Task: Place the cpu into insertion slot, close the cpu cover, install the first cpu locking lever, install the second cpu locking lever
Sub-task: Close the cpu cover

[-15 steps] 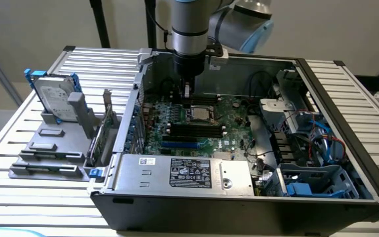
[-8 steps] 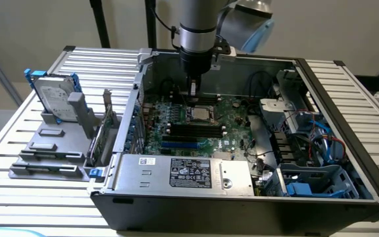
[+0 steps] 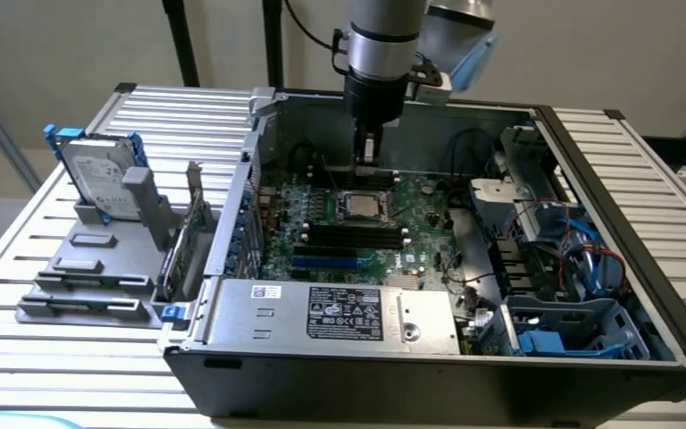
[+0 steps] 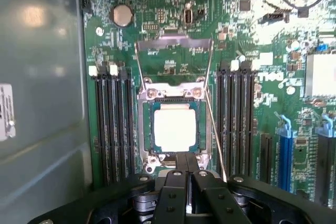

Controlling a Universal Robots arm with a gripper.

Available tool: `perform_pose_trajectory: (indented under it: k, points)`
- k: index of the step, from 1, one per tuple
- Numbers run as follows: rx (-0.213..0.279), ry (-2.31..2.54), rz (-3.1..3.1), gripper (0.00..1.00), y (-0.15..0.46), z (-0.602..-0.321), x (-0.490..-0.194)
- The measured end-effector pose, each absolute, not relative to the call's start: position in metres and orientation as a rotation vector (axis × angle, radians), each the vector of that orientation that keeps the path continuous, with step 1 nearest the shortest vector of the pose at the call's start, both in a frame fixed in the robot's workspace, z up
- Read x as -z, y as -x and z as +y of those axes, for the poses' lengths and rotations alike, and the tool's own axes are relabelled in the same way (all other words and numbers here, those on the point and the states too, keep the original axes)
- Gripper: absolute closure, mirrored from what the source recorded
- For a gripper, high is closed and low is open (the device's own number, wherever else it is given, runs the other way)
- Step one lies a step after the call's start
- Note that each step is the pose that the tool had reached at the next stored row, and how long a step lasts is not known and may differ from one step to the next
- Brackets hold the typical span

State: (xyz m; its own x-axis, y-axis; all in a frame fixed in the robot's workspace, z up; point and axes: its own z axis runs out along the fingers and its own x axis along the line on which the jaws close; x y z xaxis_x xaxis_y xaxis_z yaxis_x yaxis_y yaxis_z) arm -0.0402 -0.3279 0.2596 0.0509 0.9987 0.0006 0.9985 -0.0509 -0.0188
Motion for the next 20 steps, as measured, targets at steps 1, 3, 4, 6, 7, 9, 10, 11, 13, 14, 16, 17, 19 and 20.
perform_pose_trajectory:
  k: [1, 3, 4, 6, 7, 9, 10, 11, 13, 14, 16, 17, 19, 20]
  points:
    - [-0.022, 2.266, -2.154, 0.89, 0.036, -0.329, -0.261]
    - [-0.024, 2.264, -2.152, 0.89, 0.027, -0.33, -0.264]
    - [-0.024, 2.264, -2.151, 0.89, 0.022, -0.33, -0.265]
    - [-0.024, 2.263, -2.15, 0.89, 0.013, -0.33, -0.267]
    - [-0.022, 2.262, -2.15, 0.89, 0.009, -0.331, -0.268]
    - [-0.017, 2.259, -2.147, 0.89, 0.0, -0.331, -0.27]
    - [-0.014, 2.257, -2.146, 0.89, -0.005, -0.331, -0.271]
    - [-0.011, 2.256, -2.144, 0.89, -0.009, -0.331, -0.273]
    - [-0.005, 2.253, -2.142, 0.89, -0.019, -0.331, -0.275]
    - [-0.002, 2.251, -2.141, 0.89, -0.023, -0.331, -0.276]
    - [0.003, 2.249, -2.138, 0.89, -0.032, -0.331, -0.278]
    - [0.004, 2.248, -2.137, 0.89, -0.037, -0.331, -0.279]
    - [0.008, 2.246, -2.135, 0.89, -0.046, -0.331, -0.281]
    - [0.01, 2.245, -2.135, 0.89, -0.05, -0.331, -0.281]
